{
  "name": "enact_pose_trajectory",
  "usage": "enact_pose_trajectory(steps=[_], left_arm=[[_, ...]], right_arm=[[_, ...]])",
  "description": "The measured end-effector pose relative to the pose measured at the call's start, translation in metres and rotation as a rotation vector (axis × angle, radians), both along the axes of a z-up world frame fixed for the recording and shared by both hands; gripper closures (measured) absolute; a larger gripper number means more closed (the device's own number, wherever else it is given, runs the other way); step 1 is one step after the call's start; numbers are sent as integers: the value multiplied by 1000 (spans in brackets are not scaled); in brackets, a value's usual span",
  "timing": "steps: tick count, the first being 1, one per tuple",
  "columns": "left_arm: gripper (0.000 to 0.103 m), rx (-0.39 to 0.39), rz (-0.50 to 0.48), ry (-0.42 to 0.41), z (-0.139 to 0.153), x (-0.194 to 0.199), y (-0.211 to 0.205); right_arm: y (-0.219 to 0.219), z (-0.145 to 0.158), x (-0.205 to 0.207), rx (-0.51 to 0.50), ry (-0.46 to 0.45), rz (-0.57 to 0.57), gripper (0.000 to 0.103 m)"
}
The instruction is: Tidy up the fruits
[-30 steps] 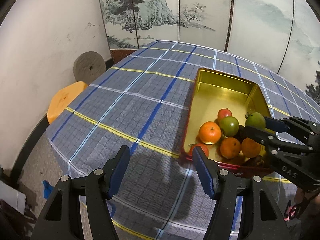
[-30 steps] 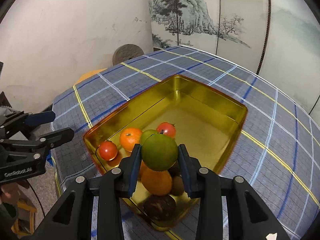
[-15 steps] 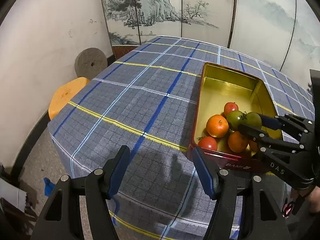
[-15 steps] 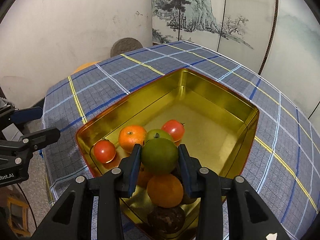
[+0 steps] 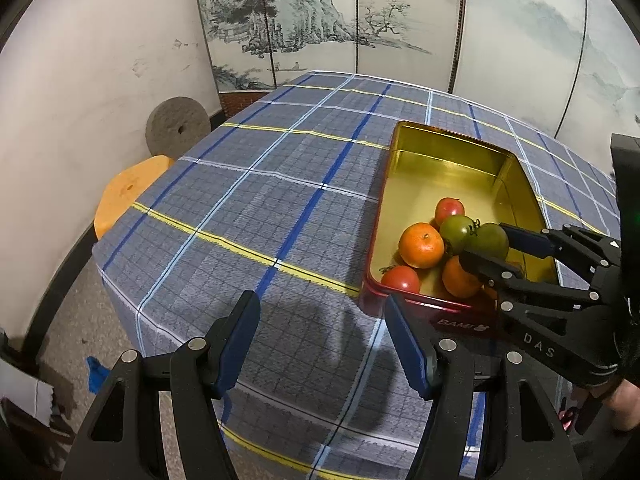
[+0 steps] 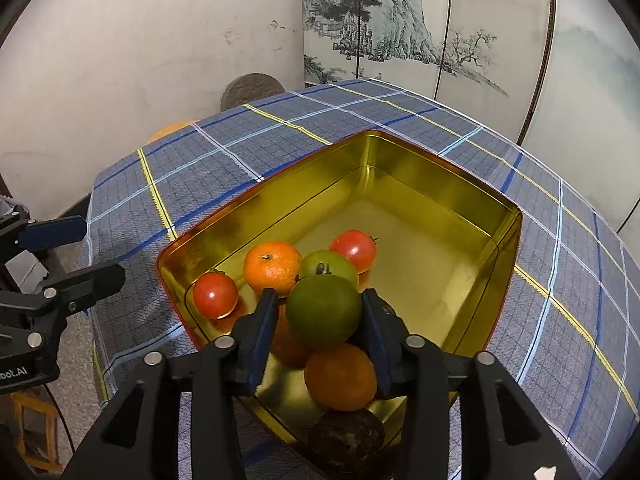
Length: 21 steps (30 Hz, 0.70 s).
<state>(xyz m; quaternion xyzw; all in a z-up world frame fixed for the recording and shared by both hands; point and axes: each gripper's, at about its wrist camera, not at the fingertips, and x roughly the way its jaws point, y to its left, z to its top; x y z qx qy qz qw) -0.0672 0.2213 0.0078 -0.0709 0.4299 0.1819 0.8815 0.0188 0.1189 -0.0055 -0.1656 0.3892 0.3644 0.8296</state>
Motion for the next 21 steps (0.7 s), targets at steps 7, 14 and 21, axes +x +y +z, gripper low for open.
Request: enact_pose_trajectory(steps=[7, 14, 21], left_arm=[[37, 2, -8, -9, 5, -3, -8], [37, 7, -14, -20, 11, -7, -17], [37, 20, -20, -35, 18, -12, -28]], right_arm=[[-6, 13, -8, 27, -15, -5, 42], [-25, 31, -18, 56, -35, -67, 11], [-51, 41, -25, 38, -53, -154, 1]])
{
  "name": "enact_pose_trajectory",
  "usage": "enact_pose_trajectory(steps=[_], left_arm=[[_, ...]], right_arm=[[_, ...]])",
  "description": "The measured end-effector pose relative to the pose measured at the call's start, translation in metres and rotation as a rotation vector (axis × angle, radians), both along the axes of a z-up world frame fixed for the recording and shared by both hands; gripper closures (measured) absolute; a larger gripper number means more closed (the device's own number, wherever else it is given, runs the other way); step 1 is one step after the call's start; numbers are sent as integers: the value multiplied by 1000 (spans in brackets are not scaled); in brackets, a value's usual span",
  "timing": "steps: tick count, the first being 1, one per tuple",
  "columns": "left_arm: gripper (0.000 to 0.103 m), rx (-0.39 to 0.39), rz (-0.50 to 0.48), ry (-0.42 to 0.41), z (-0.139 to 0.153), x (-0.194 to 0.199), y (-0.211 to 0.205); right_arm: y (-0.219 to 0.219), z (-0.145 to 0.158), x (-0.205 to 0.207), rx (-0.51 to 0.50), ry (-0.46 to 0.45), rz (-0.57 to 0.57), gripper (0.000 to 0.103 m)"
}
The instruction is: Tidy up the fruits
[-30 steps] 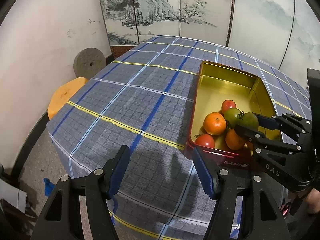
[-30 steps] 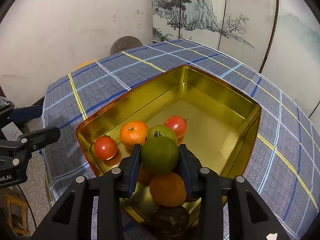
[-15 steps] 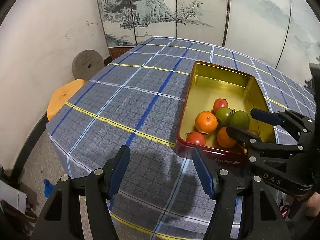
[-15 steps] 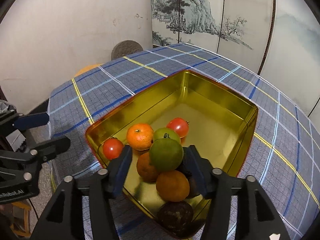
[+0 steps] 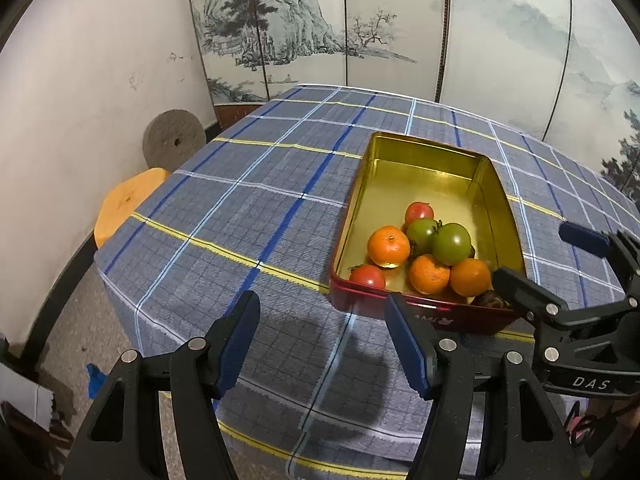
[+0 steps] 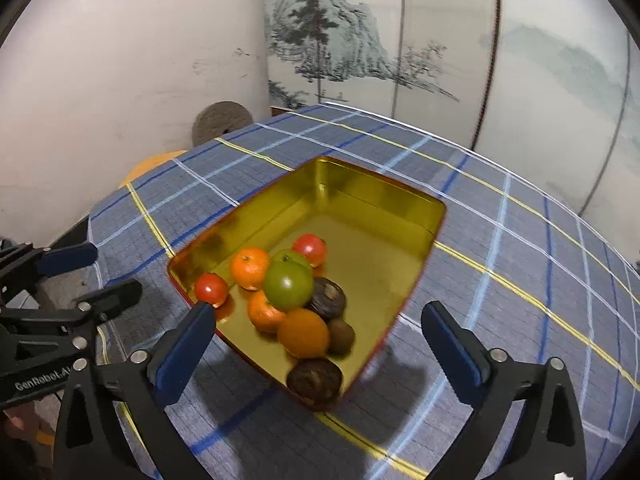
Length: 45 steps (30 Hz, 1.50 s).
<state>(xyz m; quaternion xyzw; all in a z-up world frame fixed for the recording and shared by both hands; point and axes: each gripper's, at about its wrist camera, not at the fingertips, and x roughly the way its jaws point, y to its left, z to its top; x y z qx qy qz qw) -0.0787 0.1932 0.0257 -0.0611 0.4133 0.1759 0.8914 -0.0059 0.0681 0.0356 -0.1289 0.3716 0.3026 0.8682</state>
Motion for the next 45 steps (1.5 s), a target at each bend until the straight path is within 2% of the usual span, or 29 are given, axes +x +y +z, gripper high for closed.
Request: enact_pose_trajectory(steps=[11, 27, 45], left_arm=[[37, 12, 4, 0, -1, -7, -17], [37, 10, -2, 6, -6, -9, -30], [37, -5, -3, 22, -13, -6, -34]], right_arm=[[-26, -13, -16, -26, 69, -88, 1], [-28, -28, -29, -71, 90, -143, 1], [-28, -31, -34, -77, 84, -155, 1]])
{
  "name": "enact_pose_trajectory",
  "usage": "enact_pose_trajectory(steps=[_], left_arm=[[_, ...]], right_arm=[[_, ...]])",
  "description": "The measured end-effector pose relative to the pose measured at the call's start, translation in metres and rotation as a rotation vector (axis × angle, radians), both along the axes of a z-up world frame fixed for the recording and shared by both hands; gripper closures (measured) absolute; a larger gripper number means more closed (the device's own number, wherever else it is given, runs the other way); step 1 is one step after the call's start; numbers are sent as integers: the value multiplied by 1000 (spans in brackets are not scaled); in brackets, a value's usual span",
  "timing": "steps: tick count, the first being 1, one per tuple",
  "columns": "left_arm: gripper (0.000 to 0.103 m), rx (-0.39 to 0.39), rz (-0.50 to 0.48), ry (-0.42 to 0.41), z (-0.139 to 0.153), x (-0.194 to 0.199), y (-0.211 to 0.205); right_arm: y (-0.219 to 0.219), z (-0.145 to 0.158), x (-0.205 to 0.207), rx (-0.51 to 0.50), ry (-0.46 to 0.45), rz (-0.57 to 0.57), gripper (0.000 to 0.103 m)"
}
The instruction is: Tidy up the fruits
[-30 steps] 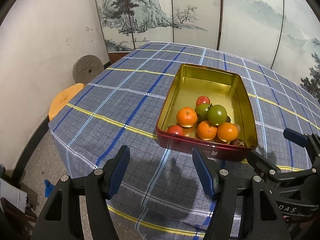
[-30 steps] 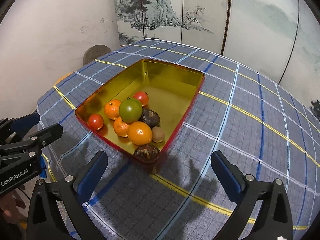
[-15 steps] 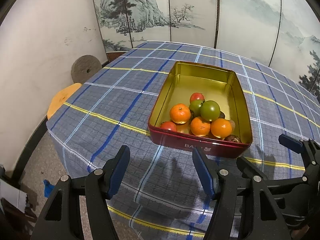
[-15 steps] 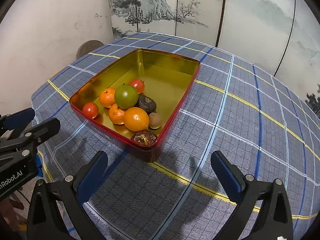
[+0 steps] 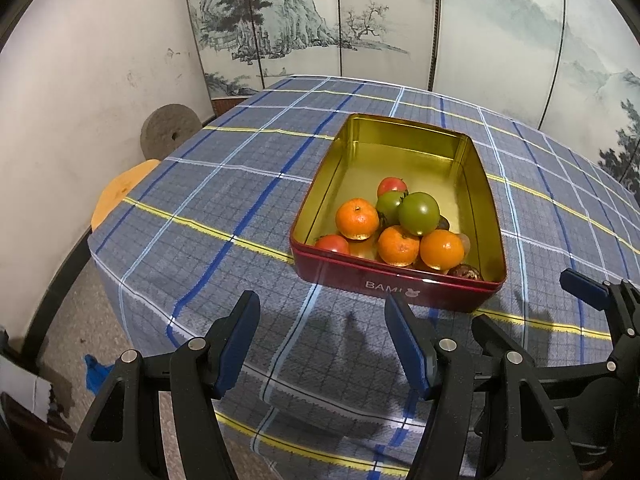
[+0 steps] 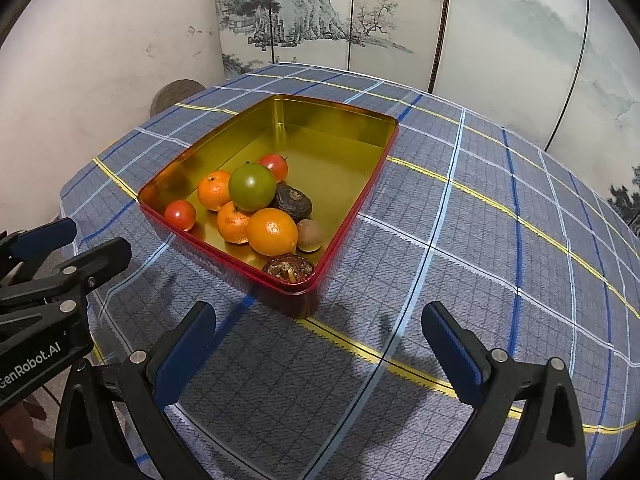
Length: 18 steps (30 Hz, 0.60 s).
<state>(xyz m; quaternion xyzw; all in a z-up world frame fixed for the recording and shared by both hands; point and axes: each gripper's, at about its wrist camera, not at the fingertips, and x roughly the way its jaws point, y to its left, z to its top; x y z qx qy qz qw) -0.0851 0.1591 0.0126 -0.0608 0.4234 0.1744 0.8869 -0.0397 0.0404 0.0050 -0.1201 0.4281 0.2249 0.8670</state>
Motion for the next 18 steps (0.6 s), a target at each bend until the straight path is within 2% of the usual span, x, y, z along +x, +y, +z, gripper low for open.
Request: enact_pose_trajectory(steps=[18], left_arm=[[37, 3, -12, -3, -2, 2, -4]], right_arm=[[4, 1, -4, -7, -17, 13, 1]])
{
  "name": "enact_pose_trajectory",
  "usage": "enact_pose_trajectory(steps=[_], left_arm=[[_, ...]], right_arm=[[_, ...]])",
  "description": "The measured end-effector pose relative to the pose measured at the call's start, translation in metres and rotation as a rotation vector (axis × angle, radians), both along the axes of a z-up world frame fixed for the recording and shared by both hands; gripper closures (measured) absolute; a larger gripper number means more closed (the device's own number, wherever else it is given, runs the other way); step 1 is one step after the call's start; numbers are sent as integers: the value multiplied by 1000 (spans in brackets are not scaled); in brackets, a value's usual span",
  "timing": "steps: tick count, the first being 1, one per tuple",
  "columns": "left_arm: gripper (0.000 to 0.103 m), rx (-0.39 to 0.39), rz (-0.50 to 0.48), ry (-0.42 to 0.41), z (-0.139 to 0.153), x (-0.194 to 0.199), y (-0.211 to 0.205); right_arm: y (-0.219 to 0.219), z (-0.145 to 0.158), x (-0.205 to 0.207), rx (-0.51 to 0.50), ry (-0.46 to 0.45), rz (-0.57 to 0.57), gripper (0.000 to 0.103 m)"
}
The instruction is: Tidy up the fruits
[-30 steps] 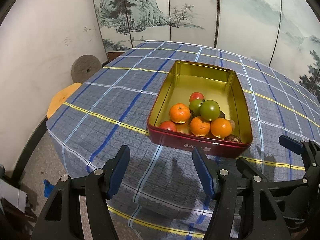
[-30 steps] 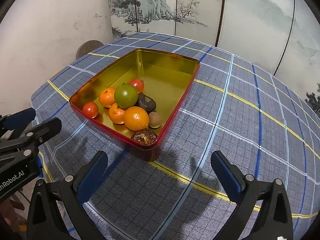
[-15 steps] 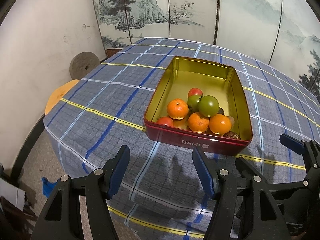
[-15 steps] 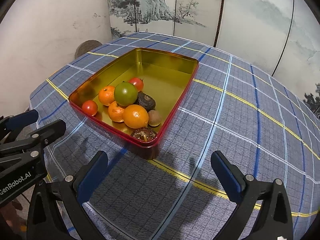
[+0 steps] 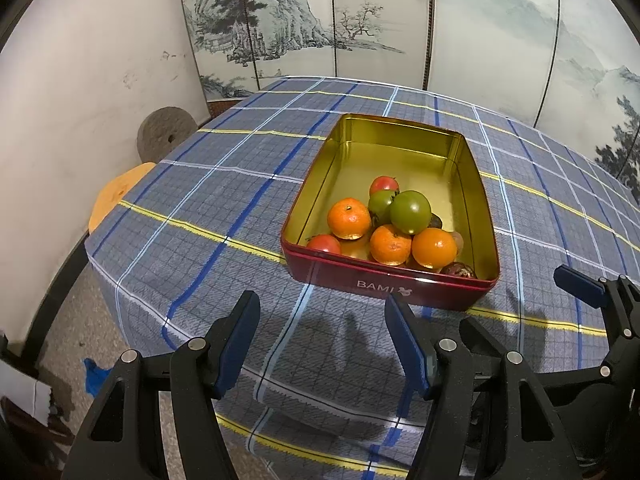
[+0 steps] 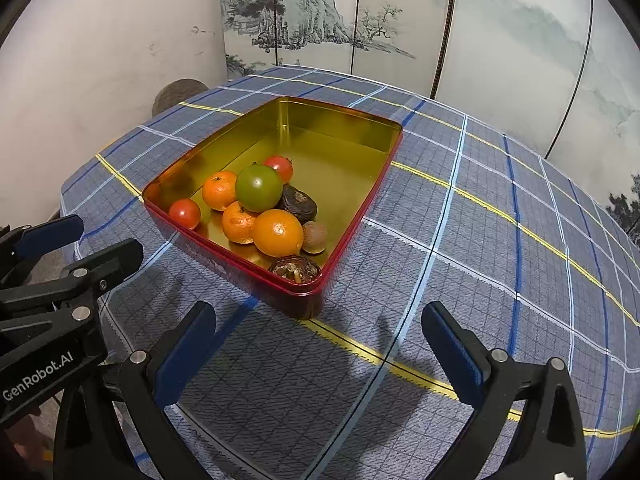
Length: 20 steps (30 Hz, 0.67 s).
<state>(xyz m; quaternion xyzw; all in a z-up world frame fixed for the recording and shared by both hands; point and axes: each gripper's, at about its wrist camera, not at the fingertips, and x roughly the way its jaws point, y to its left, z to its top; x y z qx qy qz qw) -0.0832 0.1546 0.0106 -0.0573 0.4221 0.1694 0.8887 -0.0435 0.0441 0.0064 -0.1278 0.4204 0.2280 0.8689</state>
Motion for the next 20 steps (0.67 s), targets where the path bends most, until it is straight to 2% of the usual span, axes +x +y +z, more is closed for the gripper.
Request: enact_pose_trajectory(steps=[20], left_arm=[[37, -3, -25, 7, -1, 3, -3]], right_arm=[[1, -3, -1, -6, 4, 5, 1]])
